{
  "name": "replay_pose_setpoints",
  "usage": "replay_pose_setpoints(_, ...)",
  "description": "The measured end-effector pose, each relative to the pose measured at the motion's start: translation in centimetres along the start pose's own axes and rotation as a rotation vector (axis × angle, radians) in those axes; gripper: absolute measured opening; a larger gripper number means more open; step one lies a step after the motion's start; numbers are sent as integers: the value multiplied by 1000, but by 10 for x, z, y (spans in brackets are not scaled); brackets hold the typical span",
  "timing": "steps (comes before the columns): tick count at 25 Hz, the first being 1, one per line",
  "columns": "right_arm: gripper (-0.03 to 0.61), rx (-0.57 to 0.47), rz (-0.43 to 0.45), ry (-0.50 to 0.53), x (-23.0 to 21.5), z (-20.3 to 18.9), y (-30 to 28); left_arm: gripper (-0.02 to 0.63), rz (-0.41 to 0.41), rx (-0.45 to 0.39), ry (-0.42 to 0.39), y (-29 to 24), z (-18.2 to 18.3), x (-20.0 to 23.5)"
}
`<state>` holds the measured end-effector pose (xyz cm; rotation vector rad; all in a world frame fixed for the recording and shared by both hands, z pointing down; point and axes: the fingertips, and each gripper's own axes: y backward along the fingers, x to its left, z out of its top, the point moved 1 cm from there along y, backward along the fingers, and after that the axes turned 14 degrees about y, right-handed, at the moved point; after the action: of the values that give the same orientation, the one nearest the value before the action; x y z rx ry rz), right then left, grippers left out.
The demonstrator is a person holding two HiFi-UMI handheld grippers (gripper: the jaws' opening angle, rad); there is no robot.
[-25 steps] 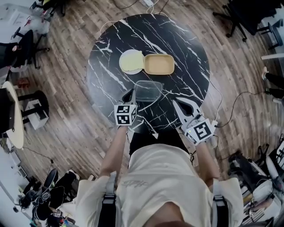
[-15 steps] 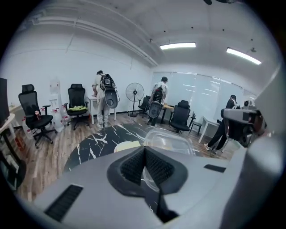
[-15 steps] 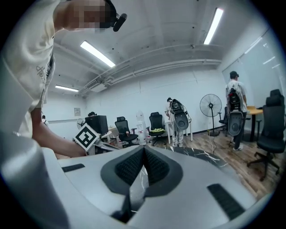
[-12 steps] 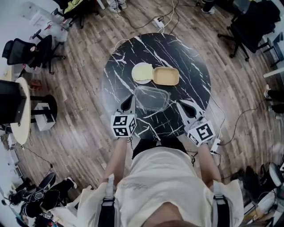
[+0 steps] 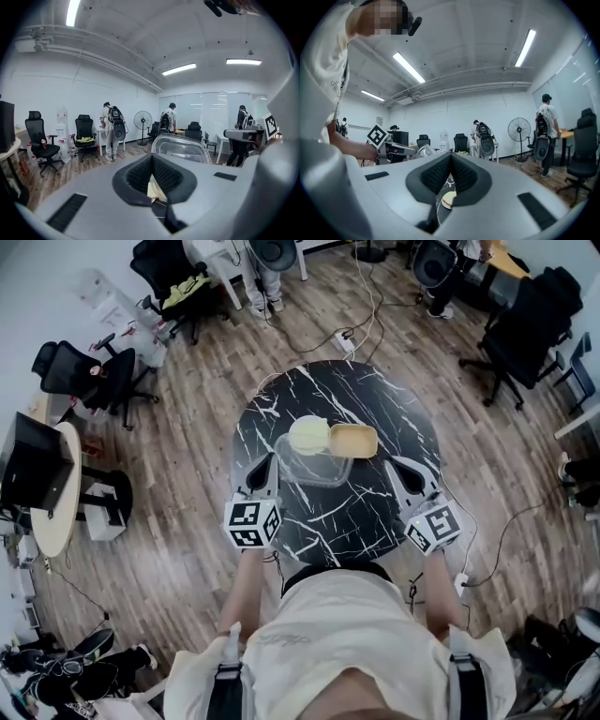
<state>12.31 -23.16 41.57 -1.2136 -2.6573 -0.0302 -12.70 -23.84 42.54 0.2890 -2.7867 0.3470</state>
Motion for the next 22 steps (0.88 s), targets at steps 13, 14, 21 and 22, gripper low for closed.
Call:
replay_pose_setpoints(13,6,-37,-75,124,-48,45,16,17,-44,-104,-62,-5,58,-26)
replay_pose_setpoints(14,6,-38,-78,131,-51,47,17,17,-47,-111,-65,-5,61,-27)
replay_pose_setpoints(21,6,-54,-87,162,-63,65,14,17,-49,-155,-83,-6,87,-27)
replay_pose_setpoints(22,6,-55,-88,166,-64,67,14,17,-48,-164,-83,-5,91,-26)
